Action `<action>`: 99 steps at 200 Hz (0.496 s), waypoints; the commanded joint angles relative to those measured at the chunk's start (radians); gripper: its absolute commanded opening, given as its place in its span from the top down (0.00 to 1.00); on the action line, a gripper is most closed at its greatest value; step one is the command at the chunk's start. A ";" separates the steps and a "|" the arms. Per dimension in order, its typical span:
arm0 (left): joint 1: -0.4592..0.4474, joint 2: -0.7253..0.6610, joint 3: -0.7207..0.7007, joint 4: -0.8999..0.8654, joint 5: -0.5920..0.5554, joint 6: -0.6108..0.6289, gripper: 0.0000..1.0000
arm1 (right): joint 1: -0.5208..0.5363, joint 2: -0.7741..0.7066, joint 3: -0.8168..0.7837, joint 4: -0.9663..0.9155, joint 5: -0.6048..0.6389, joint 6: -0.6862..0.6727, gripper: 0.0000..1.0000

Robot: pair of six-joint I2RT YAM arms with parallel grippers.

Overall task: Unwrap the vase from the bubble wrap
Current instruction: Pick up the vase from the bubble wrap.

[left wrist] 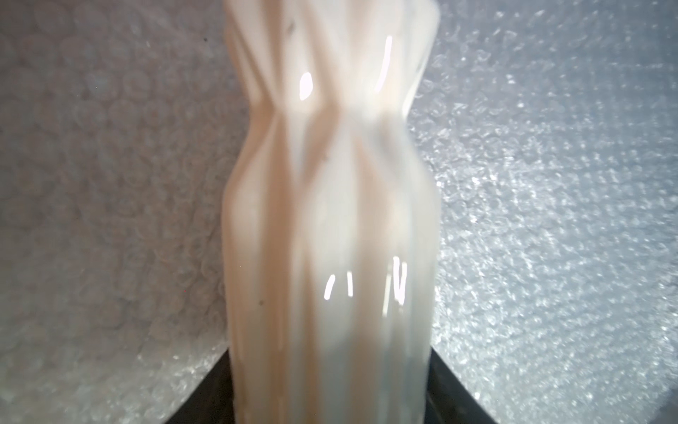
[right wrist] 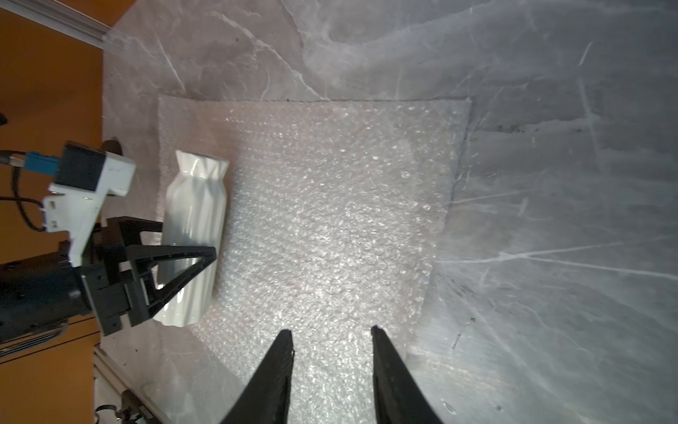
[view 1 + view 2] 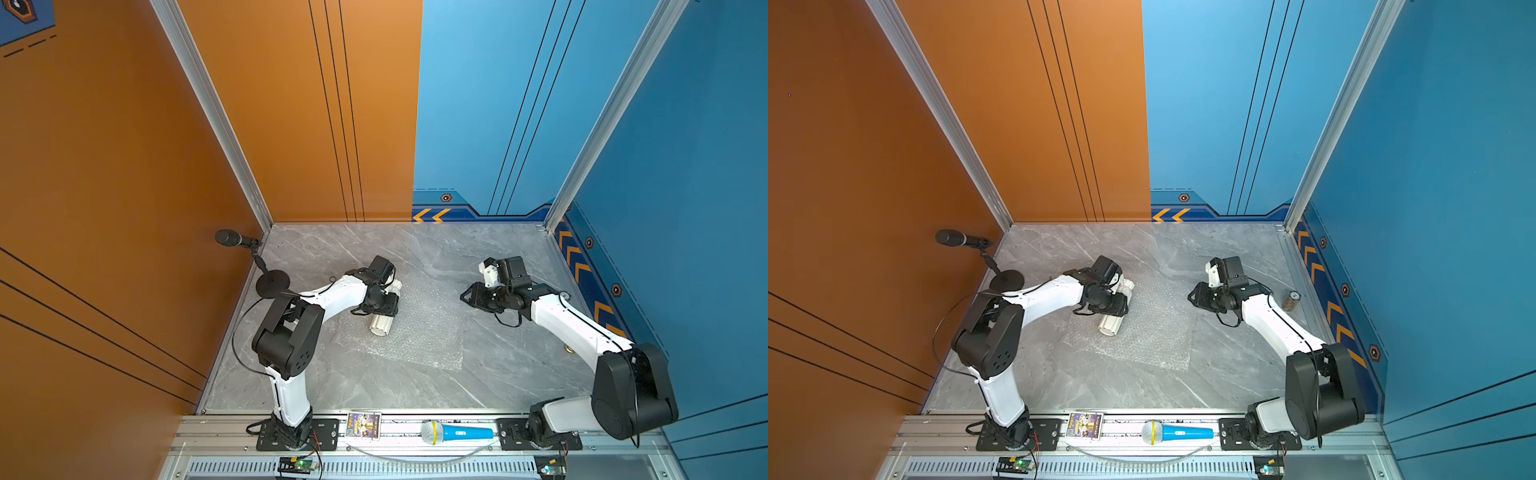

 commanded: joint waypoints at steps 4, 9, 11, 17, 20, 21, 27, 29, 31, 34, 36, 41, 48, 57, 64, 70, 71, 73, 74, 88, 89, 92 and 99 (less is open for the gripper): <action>0.009 -0.090 0.000 0.024 0.072 0.054 0.86 | -0.006 -0.044 0.017 0.051 -0.077 0.051 0.57; 0.009 -0.098 -0.002 0.026 0.082 0.060 0.89 | -0.007 -0.052 0.012 0.063 -0.087 0.061 0.56; 0.009 -0.102 -0.002 0.026 0.085 0.062 0.89 | -0.007 -0.054 0.011 0.067 -0.092 0.064 0.55; 0.009 -0.112 -0.002 0.026 0.097 0.070 0.89 | -0.007 -0.063 0.005 0.084 -0.110 0.079 0.54; 0.009 -0.117 -0.003 0.027 0.105 0.075 0.89 | -0.006 -0.066 0.001 0.096 -0.121 0.088 0.53; 0.009 -0.119 -0.003 0.026 0.108 0.077 0.89 | -0.006 -0.066 0.000 0.099 -0.124 0.092 0.53; 0.007 -0.128 -0.003 0.026 0.122 0.086 0.89 | -0.002 -0.073 -0.006 0.122 -0.147 0.108 0.50; 0.007 -0.131 -0.003 0.025 0.129 0.090 0.89 | -0.001 -0.074 -0.007 0.129 -0.152 0.112 0.49; 0.006 -0.134 -0.005 0.027 0.133 0.094 0.89 | 0.000 -0.074 -0.010 0.137 -0.161 0.120 0.49; 0.005 -0.140 -0.005 0.028 0.142 0.099 0.89 | 0.002 -0.077 -0.013 0.151 -0.172 0.129 0.48; 0.004 -0.143 -0.006 0.029 0.150 0.104 0.89 | 0.004 -0.078 -0.015 0.160 -0.177 0.135 0.47; 0.003 -0.151 -0.009 0.031 0.167 0.114 0.89 | 0.011 -0.077 -0.020 0.181 -0.193 0.154 0.46; -0.001 -0.161 -0.009 0.033 0.184 0.123 0.89 | 0.021 -0.075 -0.024 0.216 -0.213 0.176 0.45; -0.004 -0.170 -0.010 0.033 0.211 0.136 0.89 | 0.039 -0.067 -0.028 0.255 -0.232 0.203 0.45; -0.008 -0.176 -0.009 0.033 0.237 0.142 0.89 | 0.055 -0.056 -0.029 0.284 -0.242 0.226 0.44; -0.011 -0.181 -0.009 0.033 0.250 0.145 0.89 | 0.067 -0.045 -0.027 0.307 -0.246 0.242 0.41; -0.012 -0.182 -0.009 0.034 0.252 0.145 0.89 | 0.070 -0.044 -0.027 0.313 -0.247 0.245 0.41; -0.013 -0.183 -0.009 0.035 0.256 0.147 0.89 | 0.075 -0.039 -0.027 0.319 -0.250 0.249 0.41; -0.014 -0.184 -0.010 0.035 0.258 0.147 0.89 | 0.078 -0.037 -0.026 0.324 -0.251 0.252 0.41; -0.024 -0.193 -0.008 0.035 0.277 0.152 0.89 | 0.108 -0.003 -0.023 0.385 -0.264 0.292 0.40; -0.025 -0.194 -0.008 0.035 0.278 0.152 0.89 | 0.110 -0.001 -0.022 0.390 -0.265 0.295 0.40; -0.028 -0.195 -0.007 0.035 0.281 0.152 0.89 | 0.115 0.007 -0.021 0.403 -0.266 0.304 0.40; -0.033 -0.200 -0.006 0.036 0.288 0.155 0.89 | 0.131 0.021 -0.020 0.437 -0.266 0.326 0.39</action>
